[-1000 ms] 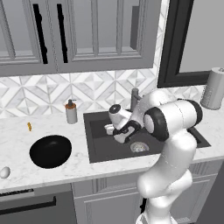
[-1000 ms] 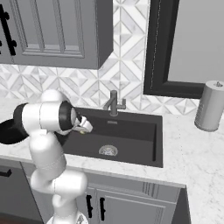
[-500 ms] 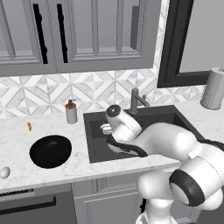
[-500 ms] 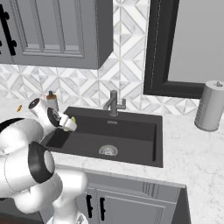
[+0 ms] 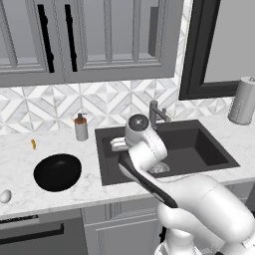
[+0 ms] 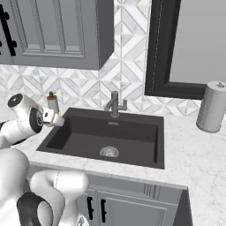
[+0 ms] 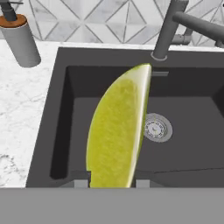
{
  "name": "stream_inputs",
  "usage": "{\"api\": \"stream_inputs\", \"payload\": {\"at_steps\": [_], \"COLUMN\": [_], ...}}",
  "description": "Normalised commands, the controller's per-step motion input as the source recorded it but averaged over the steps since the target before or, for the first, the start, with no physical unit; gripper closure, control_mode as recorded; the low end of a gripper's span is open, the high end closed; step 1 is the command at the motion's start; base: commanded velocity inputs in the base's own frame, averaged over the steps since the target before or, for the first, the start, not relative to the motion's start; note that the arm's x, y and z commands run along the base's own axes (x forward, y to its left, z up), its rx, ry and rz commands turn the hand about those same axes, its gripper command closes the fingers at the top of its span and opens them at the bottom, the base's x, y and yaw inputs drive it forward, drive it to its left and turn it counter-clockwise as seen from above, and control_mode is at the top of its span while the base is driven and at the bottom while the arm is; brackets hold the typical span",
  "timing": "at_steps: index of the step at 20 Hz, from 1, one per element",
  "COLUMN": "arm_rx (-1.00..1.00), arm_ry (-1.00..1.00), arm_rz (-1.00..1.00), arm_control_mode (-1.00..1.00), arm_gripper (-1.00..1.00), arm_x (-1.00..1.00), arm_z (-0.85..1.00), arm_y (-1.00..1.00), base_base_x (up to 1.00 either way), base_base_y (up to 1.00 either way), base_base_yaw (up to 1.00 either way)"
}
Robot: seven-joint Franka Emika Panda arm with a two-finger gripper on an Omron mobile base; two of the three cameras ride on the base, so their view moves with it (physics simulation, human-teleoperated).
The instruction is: Pick the lemon wedge from the sink and place it in the bowl. Then pick the bowl and place it in the microwave. Then close the microwave door and press the start button.
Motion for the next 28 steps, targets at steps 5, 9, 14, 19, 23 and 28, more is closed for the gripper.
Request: {"api": "stream_inputs", "payload": {"at_steps": [5, 9, 14, 19, 23, 28], "arm_rx": [0.05, 0.04, 0.01, 0.0, 0.0, 0.0], "arm_ry": [0.04, 0.08, 0.05, 0.05, 0.09, 0.11], "arm_rz": [0.28, 0.32, 0.29, 0.19, 0.11, 0.02], "arm_control_mode": [-1.0, -1.0, -1.0, -1.0, -1.0, -1.0], "arm_gripper": [1.0, 1.0, 1.0, 1.0, 1.0, 1.0], "arm_x": [-0.1, -0.09, -0.12, -0.16, -0.12, -0.05], "arm_z": [0.48, 0.09, -0.02, -0.11, -0.09, -0.15], "arm_y": [0.63, 0.7, 0.73, 0.75, 0.66, 0.28], "base_base_x": [0.0, 0.0, 0.0, 0.0, 0.0, 0.0], "base_base_y": [0.0, 0.0, 0.0, 0.0, 0.0, 0.0], "base_base_yaw": [0.0, 0.0, 0.0, 0.0, 0.0, 0.0]}}
